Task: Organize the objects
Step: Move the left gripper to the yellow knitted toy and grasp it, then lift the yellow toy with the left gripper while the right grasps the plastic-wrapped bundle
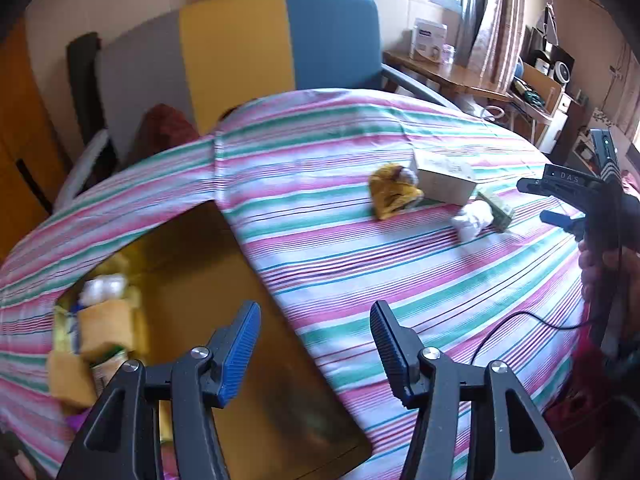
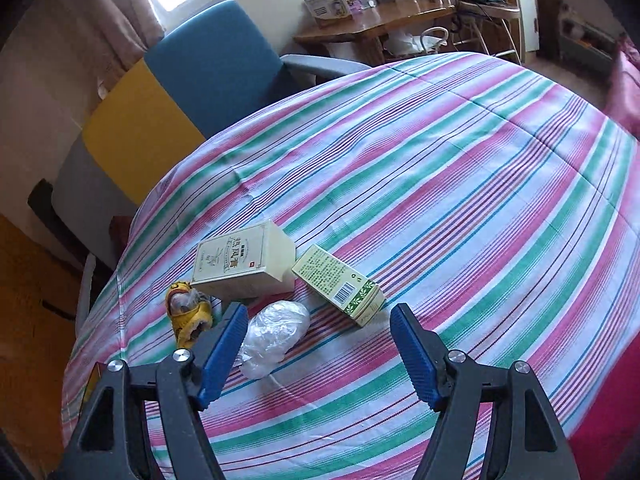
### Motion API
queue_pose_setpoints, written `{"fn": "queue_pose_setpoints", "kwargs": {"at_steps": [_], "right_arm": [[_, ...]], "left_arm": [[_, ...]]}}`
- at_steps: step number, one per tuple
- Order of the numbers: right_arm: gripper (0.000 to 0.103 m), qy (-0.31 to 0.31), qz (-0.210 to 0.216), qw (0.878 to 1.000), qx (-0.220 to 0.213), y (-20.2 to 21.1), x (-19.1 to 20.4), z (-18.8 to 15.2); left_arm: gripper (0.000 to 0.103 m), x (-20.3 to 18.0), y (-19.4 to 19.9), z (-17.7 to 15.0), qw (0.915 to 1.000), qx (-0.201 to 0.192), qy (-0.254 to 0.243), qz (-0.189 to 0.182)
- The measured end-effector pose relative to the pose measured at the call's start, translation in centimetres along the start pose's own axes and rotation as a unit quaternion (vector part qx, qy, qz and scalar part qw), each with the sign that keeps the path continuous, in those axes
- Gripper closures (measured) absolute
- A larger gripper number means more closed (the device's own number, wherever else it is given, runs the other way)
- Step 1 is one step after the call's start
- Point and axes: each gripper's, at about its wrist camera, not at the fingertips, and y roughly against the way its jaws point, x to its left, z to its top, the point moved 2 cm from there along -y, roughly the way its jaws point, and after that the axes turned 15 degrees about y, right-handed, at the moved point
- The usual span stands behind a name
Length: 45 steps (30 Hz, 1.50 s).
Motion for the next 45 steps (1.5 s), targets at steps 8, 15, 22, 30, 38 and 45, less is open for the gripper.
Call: {"fn": "queue_pose_setpoints", "kwargs": {"at_steps": [8,15,22,30,38,45], "right_arm": [[0.026,-0.005,0.02,1.0,0.0,0.0,0.2,0.0],[0.024,-0.014,0.04,0.999,0.002,-0.1,0.1,0.0],[0.024,-0.01,0.055,0.998,0.009,-0.5,0.4,0.0],[0.024,-0.006,0.059,0.998,0.018,-1.2,0.6,0.1],[0.024,0.009,0.05,0.999,0.012,-0.9,0.9,0.2],[0.027,0.001,0.06,0.998,0.018,-1.4,0.6,0.1]], "left_arm": [[0.039,-3.7,-5.1,2.5,0.9967,0.061,0.028,-0.046],[0.031,-6.2,-9.8,6.1,0.9903,0.08,0.073,-0.088],[0.021,-8.4,-14.8,9.6,0.9834,0.087,0.107,-0.118],[0.027,-7.7,-21.0,10.1,0.9783,0.116,0.145,-0.091],[0.062,-7.8,-18.4,8.2,0.9868,0.111,0.087,-0.08],[0.063,-8.3,-13.1,3.2,0.9918,0.097,0.019,-0.081]]}}
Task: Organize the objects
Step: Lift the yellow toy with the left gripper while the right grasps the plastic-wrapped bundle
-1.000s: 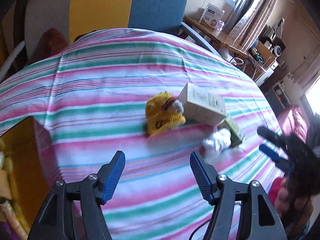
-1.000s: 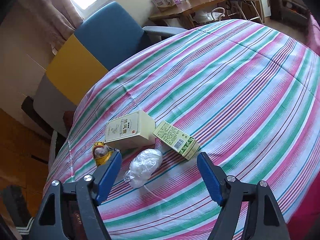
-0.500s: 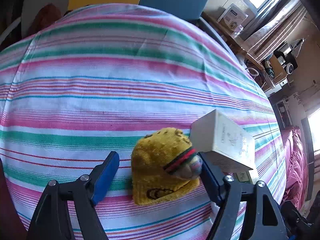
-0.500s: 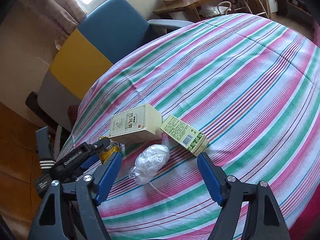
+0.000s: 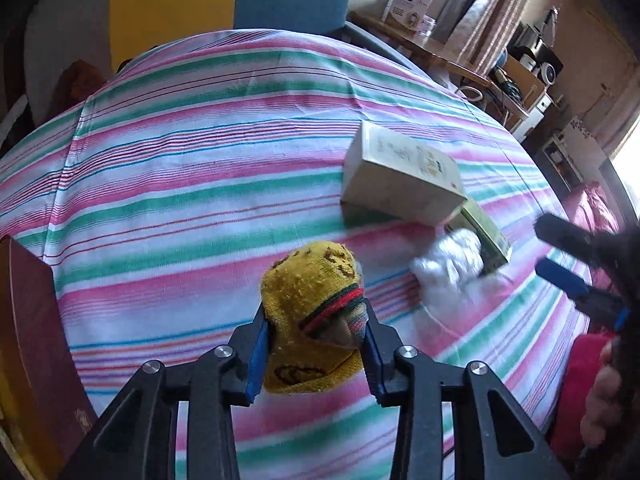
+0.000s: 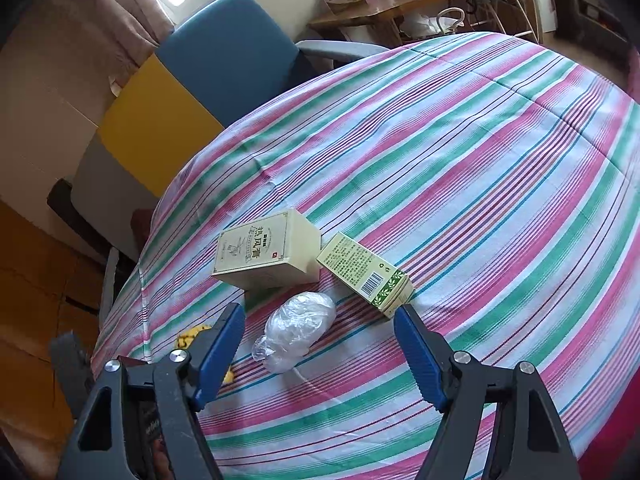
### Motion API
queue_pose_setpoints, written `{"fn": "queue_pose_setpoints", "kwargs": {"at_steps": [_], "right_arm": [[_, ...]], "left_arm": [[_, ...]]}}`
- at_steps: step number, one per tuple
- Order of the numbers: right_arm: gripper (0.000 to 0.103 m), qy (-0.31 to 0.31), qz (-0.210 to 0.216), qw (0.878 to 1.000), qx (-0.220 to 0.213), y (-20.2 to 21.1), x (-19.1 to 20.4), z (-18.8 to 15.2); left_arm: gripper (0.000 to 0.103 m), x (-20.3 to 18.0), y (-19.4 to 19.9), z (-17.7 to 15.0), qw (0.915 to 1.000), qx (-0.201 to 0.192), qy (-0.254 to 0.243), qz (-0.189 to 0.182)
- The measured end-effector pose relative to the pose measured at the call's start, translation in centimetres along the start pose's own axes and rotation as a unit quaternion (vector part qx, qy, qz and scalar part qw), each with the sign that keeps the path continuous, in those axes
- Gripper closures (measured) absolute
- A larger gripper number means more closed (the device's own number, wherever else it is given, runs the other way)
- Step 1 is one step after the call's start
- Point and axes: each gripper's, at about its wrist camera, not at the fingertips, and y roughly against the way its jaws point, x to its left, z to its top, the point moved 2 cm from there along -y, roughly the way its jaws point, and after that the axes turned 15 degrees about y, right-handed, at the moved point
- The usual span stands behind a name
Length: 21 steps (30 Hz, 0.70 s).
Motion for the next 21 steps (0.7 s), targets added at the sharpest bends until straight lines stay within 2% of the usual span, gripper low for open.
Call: {"fn": "queue_pose_setpoints", "kwargs": {"at_steps": [5,10,17,21], "right_arm": [[0.035,0.012,0.02,0.999,0.024,-1.4,0.6,-0.5],[0.037,0.027,0.019,0.998,0.047,-2.7,1.4,-0.9],[0.037,0.034,0.017,0.996,0.081,-5.1,2.2,-0.9],[0.037,0.042,-0.003,0.996,0.085,-6.8,2.9,-0.4]], "left_arm": [[0.063,0.1,2.2,-3.8,0.9998,0.014,-0.01,-0.009],[0.063,0.3,4.3,-6.4,0.9994,0.014,-0.016,-0.026],[0.063,0.7,7.4,-8.1,0.9984,0.0,-0.022,-0.052],[0.063,1.3,9.0,-8.6,0.9978,-0.01,-0.021,-0.061]]}}
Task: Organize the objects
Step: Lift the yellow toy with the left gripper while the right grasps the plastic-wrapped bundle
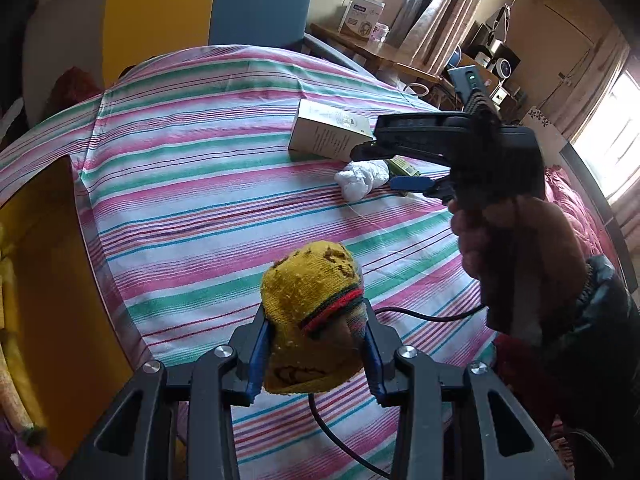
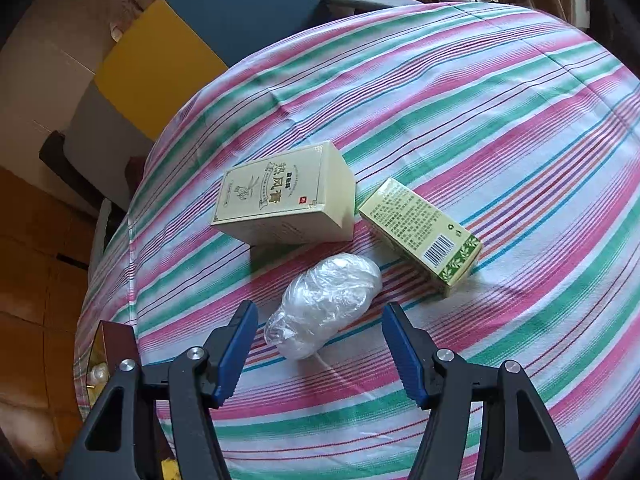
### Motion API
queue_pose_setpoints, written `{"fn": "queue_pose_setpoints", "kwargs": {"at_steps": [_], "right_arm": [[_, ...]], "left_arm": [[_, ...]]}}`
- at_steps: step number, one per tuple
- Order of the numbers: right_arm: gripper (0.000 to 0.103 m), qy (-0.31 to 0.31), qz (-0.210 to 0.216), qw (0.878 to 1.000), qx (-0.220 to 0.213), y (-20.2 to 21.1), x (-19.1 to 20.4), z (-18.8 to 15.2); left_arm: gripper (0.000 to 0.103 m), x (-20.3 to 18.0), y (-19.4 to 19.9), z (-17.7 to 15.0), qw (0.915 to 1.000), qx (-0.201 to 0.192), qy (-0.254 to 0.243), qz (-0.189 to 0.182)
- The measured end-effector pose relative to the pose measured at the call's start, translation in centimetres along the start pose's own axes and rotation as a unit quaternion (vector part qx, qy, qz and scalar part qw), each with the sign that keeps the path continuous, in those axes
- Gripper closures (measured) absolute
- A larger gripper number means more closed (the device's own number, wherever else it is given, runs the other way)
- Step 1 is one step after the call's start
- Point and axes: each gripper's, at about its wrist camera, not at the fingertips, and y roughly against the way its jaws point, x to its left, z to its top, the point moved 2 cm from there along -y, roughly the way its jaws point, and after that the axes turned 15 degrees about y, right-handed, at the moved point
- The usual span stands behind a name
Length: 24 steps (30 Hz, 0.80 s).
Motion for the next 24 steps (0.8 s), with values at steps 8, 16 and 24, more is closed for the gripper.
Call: {"fn": "queue_pose_setpoints", "kwargs": {"at_steps": [8,16,24], "right_arm": [[0.072,0.044,-0.016,0.999,0.003,-1.6,0.4,1.0],[0.074,0.137,-0.065,0.988,0.012,-1.7,2.9,0.5],[0.074,0.14,-0.07,0.988,0.014,-2.0,2.7,0.4]], "left_arm": [[0.063,2.4,3.2,-1.0,0.9993,-0.027,0.027,-0.001],[0.063,5.4,6.8,-1.4,0.995,-0.077,0.056,0.031],[0.063,7.4,9.6,-1.8,0.9859,-0.129,0.06,0.088]]}}
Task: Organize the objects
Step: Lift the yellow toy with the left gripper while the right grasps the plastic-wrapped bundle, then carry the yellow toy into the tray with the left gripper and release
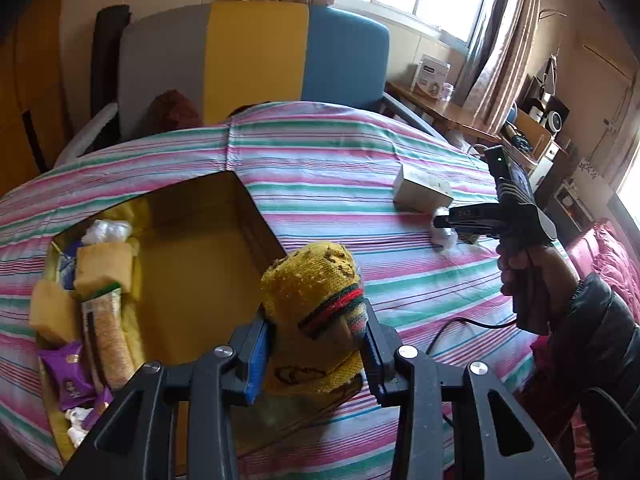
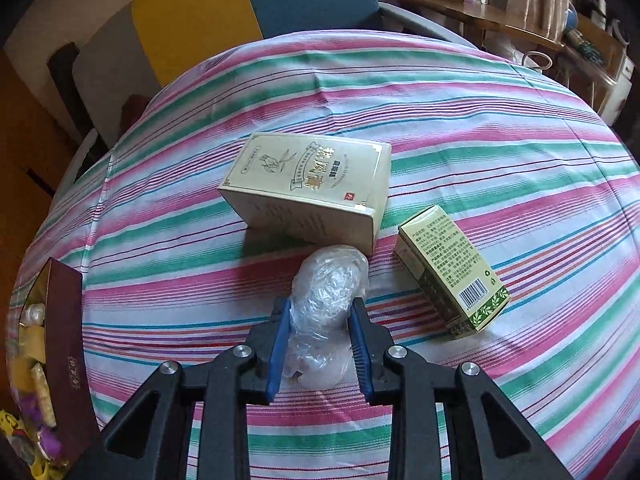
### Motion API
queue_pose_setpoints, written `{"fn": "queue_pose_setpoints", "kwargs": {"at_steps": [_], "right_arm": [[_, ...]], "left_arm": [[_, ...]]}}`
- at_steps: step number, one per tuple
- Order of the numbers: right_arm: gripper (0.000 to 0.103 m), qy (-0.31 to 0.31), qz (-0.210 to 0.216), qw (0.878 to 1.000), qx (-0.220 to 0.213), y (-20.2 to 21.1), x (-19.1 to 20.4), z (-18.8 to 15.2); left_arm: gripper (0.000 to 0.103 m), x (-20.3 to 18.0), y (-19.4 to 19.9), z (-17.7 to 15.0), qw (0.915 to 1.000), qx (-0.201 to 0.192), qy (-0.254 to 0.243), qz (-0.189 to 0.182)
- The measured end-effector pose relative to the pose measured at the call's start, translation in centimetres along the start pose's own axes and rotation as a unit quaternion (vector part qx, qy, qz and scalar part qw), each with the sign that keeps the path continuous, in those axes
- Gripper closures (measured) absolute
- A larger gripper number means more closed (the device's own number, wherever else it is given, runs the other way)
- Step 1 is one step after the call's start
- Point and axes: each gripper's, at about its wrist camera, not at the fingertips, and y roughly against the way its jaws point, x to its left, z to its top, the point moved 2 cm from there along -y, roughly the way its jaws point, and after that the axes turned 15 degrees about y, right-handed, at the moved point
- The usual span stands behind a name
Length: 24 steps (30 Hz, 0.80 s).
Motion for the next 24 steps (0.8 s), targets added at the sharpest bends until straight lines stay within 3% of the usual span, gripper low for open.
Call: {"fn": "queue_pose_setpoints", "kwargs": {"at_steps": [7,24], "right_arm": [[0.074,-0.004,-0.006,1.0,0.0,0.1,-0.2,-0.3],[0.074,0.02,-0.023,1.0,0.004,-0.2,0.2,-0.2]], "left_arm": [[0.063,1.1,0.7,-0.2,0.9996,-0.017,-0.004,0.023],[0.063,2.7,-0.2,-0.5,0.9994,-0.001,0.015,0.03]]}}
